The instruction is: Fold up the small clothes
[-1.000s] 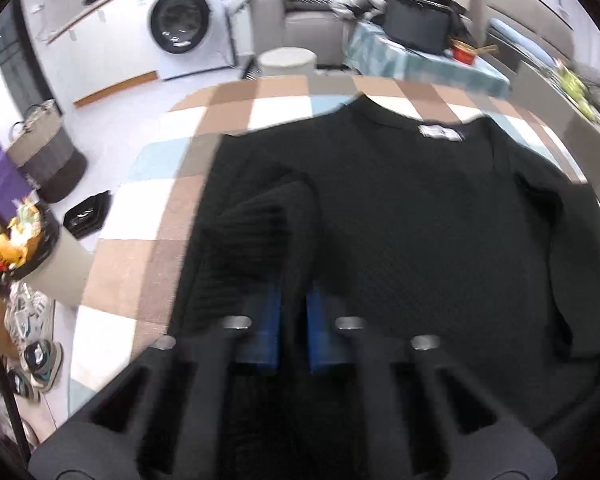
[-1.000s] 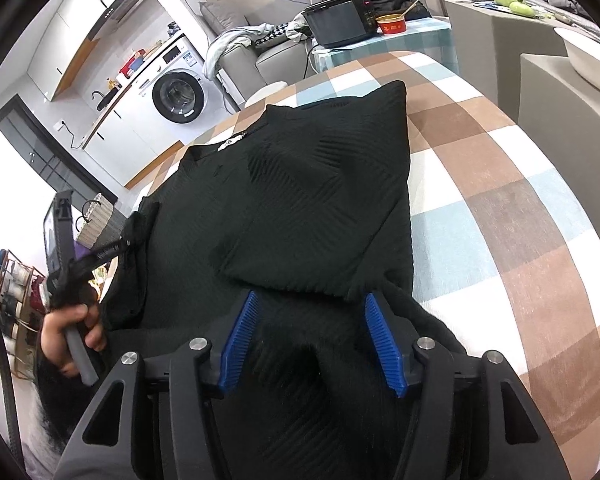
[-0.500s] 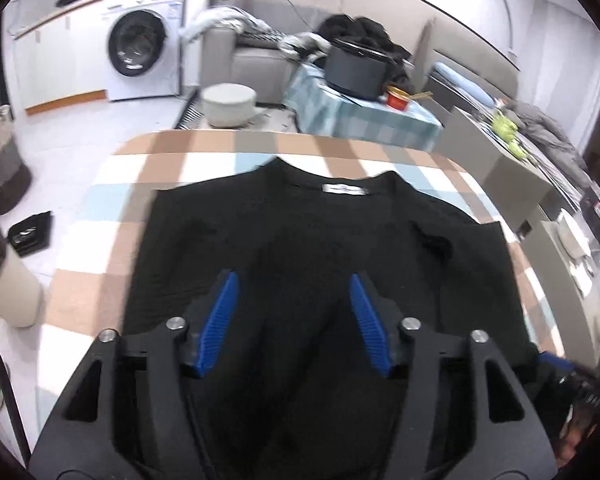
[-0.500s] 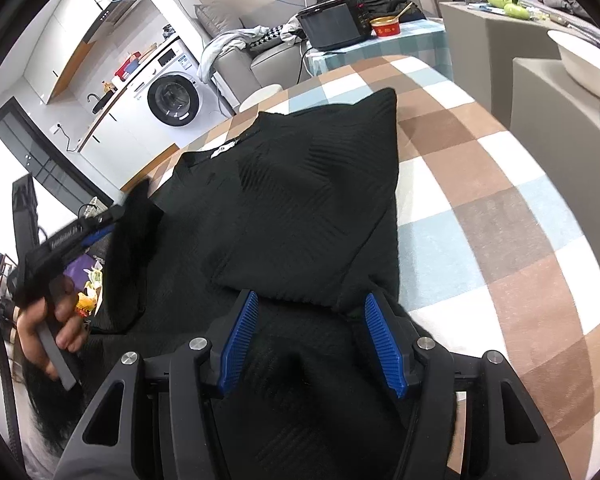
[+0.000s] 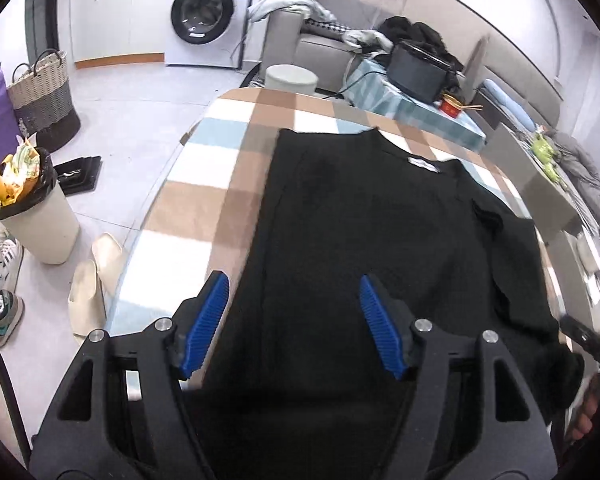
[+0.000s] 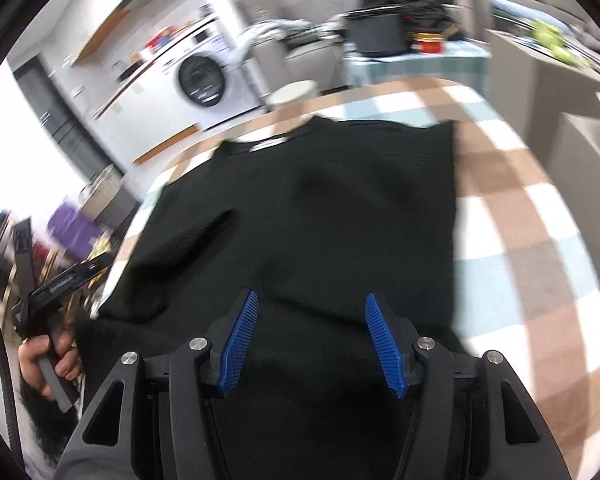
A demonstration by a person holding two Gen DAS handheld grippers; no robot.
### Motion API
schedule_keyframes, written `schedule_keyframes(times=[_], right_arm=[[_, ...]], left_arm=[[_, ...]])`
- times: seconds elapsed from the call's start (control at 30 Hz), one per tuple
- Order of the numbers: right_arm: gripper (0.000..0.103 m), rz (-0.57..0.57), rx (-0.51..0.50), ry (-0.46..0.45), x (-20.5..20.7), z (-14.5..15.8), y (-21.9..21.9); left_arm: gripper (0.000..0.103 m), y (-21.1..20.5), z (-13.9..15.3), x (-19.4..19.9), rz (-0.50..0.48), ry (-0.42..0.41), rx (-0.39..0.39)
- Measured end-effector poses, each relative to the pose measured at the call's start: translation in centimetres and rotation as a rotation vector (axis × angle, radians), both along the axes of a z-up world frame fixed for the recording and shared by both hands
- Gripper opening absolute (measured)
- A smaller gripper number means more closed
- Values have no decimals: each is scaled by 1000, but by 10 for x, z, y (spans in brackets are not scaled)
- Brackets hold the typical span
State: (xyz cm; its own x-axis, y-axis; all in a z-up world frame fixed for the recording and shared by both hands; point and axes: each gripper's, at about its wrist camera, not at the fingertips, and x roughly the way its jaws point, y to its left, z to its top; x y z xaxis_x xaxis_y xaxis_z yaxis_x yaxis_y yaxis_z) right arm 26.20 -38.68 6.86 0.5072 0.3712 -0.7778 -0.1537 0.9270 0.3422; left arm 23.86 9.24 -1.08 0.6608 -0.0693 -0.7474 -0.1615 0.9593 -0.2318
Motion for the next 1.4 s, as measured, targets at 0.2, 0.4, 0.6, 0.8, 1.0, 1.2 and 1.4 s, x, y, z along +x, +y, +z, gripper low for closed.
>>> schedule_keyframes(times=[0.2,0.4,0.6,0.8,1.0,1.2,1.4], right_arm=[[57,31,-8,15,-4,-3,27],[57,5,-7,20,-14,-3,21],[57,-17,16,11,-22,-3,3],[57,-47,57,27,-24,-12,-19],[57,-36,82,13,-27,-13,-27],[57,-35,75,22,-24,-15,-25],[57,-40,57,30,-20,-14,-21]], left_arm=[[65,-48,15,-45,-162,-85,136],[38,-102,-1,-47,-399,-15,172],[38,-121,-25,-35,-409,92,197],[18,-114,-33,-25,-326,114,208],[4,-100,-11,-27,-309,13,133],[7,-99,9,-57,-410,-11,46],[47,-82,18,-74,-428,-27,-50]])
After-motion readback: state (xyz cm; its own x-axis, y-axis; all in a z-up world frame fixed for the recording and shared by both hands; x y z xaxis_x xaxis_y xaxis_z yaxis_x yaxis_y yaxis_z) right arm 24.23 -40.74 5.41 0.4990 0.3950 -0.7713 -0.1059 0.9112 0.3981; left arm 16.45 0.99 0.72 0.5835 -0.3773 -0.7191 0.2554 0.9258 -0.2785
